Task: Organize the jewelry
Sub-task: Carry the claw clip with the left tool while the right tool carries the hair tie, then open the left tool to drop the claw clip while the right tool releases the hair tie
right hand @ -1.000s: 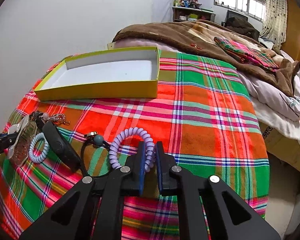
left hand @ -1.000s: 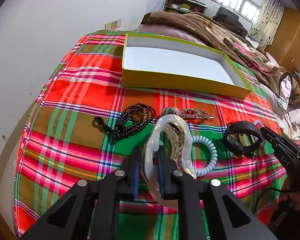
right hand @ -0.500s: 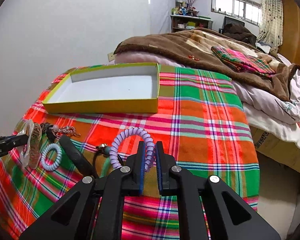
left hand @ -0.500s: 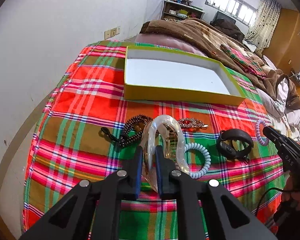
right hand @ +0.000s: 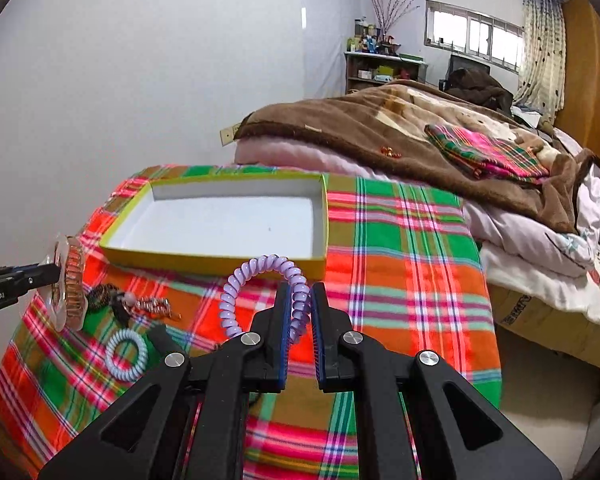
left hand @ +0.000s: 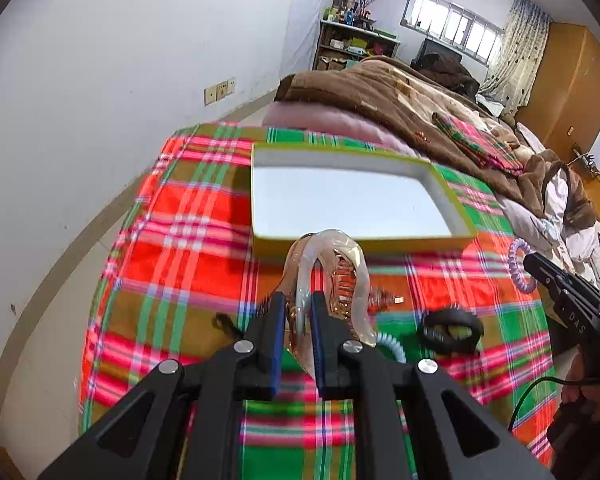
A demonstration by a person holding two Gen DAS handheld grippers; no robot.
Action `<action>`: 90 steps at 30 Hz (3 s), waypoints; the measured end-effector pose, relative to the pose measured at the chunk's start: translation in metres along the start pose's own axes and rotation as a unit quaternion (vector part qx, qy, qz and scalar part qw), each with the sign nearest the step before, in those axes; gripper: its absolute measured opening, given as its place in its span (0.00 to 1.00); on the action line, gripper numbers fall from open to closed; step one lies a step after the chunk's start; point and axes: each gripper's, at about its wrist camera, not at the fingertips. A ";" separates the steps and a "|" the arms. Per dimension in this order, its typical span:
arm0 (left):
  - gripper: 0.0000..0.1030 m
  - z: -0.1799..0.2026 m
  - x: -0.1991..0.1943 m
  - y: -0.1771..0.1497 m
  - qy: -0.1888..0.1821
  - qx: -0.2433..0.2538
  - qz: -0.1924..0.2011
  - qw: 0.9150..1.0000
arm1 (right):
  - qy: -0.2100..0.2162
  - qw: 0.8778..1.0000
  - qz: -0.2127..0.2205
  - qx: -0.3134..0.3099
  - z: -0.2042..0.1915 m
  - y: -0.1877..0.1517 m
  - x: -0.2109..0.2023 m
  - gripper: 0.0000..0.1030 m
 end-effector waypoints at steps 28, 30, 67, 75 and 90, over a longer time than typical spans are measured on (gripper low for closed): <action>0.13 -0.019 0.086 0.105 -0.015 -0.018 -0.013 1.000 | -0.009 0.999 -0.047 -0.003 0.001 0.085 0.115 0.10; 0.13 -0.017 0.095 0.110 -0.017 -0.016 -0.016 1.000 | -0.008 0.999 -0.052 -0.003 0.002 0.089 0.124 0.10; 0.13 -0.013 0.145 0.127 0.002 0.006 -0.052 0.999 | -0.019 0.994 -0.106 -0.026 -0.006 0.092 0.198 0.10; 0.13 -0.012 0.146 0.125 0.001 0.002 -0.055 0.999 | -0.020 0.994 -0.108 -0.019 -0.002 0.093 0.201 0.10; 0.33 -0.011 0.129 0.119 0.000 -0.005 -0.049 0.999 | -0.009 0.996 -0.087 -0.004 -0.003 0.095 0.180 0.15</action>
Point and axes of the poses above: each gripper's, at about its wrist camera, not at the fingertips, and x roughly the way its jaws point, z to its right, y to its top
